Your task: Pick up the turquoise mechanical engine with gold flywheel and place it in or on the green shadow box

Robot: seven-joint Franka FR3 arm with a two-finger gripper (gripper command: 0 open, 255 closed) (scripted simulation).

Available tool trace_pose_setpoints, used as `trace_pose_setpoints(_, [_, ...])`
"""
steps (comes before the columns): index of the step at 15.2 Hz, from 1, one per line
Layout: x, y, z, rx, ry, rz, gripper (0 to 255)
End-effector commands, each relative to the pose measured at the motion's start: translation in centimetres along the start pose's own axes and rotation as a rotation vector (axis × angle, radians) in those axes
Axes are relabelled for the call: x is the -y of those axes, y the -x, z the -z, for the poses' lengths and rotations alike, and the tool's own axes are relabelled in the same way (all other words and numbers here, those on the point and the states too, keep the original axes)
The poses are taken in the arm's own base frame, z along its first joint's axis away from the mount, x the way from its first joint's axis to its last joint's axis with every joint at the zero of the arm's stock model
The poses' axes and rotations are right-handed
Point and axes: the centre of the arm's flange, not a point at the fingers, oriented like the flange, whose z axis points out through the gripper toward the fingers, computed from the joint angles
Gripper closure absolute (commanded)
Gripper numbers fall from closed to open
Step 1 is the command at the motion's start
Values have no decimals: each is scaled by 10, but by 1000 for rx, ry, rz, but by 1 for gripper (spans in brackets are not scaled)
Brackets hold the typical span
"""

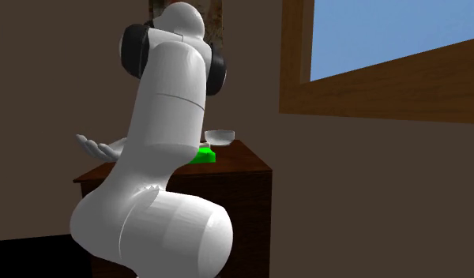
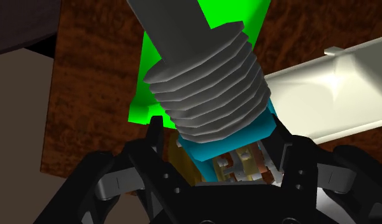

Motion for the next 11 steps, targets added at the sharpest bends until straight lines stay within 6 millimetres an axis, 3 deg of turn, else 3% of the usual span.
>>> trace_pose_setpoints(1, [0,0,-10,-1,-2,0,255])
trace_pose_setpoints(11, [0,2,-63,-1,-2,0,255])
